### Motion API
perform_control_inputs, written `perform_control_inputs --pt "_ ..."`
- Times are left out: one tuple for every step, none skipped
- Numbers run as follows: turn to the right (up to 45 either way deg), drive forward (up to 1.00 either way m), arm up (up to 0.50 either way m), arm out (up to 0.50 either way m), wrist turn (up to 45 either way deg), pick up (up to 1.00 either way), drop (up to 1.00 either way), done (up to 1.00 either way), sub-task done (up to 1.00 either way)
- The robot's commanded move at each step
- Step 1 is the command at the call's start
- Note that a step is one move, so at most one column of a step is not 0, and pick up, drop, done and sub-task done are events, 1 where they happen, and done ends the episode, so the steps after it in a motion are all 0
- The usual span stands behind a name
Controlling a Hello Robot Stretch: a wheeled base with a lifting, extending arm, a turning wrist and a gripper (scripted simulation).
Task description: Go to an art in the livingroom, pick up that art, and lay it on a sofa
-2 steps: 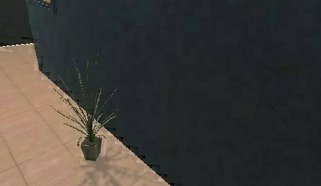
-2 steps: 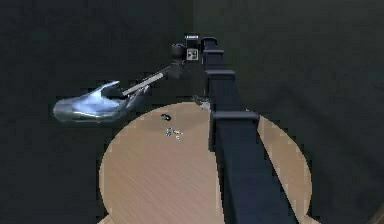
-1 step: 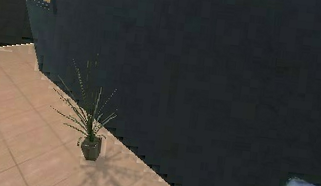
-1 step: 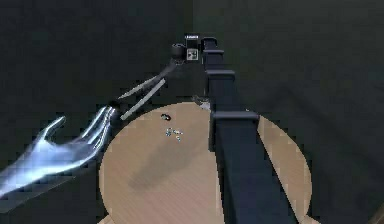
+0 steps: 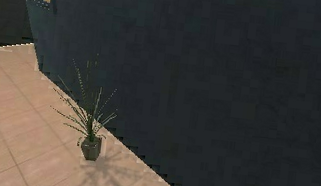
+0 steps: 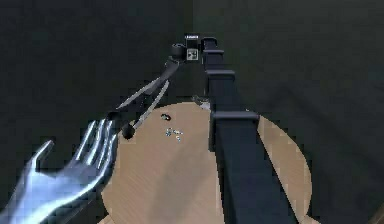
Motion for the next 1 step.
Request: perform_control_inputs --pt "0.0 0.0 0.0 -0.46 0.0 0.0 0.0 0.0 0.0"
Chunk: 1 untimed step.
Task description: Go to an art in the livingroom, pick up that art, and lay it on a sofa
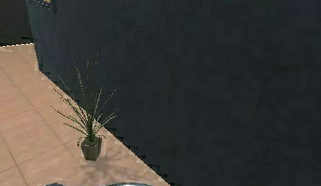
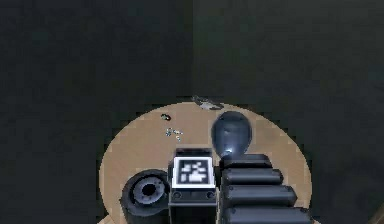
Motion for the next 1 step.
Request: perform_control_inputs --pt "-36.0 0.0 0.0 0.0 0.0 0.0 0.0 0.0 0.0"
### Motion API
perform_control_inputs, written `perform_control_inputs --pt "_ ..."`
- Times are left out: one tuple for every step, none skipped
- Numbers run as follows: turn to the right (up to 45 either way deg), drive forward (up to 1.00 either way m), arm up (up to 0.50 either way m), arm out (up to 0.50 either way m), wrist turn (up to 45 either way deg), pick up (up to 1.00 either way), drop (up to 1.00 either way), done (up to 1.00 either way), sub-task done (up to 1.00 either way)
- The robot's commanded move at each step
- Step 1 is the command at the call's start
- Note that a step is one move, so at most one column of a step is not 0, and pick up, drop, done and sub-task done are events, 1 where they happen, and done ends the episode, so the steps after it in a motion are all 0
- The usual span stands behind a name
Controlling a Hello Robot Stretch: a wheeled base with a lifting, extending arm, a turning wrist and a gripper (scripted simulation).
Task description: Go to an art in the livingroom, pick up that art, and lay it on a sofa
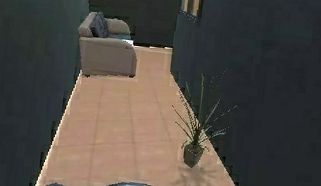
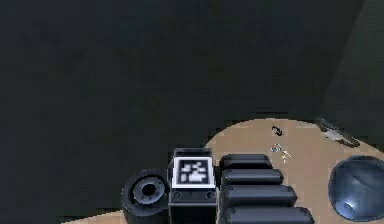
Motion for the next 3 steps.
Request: perform_control_inputs --pt "0.0 1.0 0.0 0.0 0.0 0.0 0.0 0.0 0.0" --pt "-6.0 0.0 0.0 0.0 0.0 0.0 0.0 0.0 0.0" --pt "0.0 0.5 0.0 0.0 0.0 0.0 0.0 0.0 0.0"
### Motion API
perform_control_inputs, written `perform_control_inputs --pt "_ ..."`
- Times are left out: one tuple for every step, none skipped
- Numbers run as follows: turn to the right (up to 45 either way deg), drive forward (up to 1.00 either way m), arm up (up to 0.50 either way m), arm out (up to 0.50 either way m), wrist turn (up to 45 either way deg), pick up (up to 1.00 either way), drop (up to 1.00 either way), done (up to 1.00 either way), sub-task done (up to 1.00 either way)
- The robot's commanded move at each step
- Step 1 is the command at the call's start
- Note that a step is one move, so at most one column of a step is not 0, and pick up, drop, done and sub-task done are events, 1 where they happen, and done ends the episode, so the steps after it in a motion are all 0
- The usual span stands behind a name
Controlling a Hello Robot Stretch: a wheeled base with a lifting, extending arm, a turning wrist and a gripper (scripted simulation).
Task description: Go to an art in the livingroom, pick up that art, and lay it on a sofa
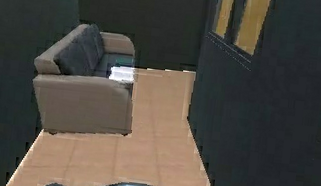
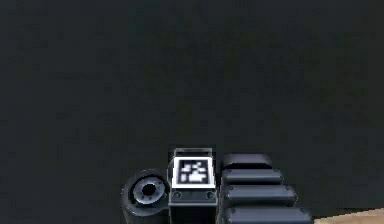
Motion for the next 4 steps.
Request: perform_control_inputs --pt "0.0 1.0 0.0 0.0 0.0 0.0 0.0 0.0 0.0" --pt "0.0 0.7 0.0 0.0 0.0 0.0 0.0 0.0 0.0" --pt "-6.0 0.0 0.0 0.0 0.0 0.0 0.0 0.0 0.0" --pt "0.0 0.6 0.0 0.0 0.0 0.0 0.0 0.0 0.0"
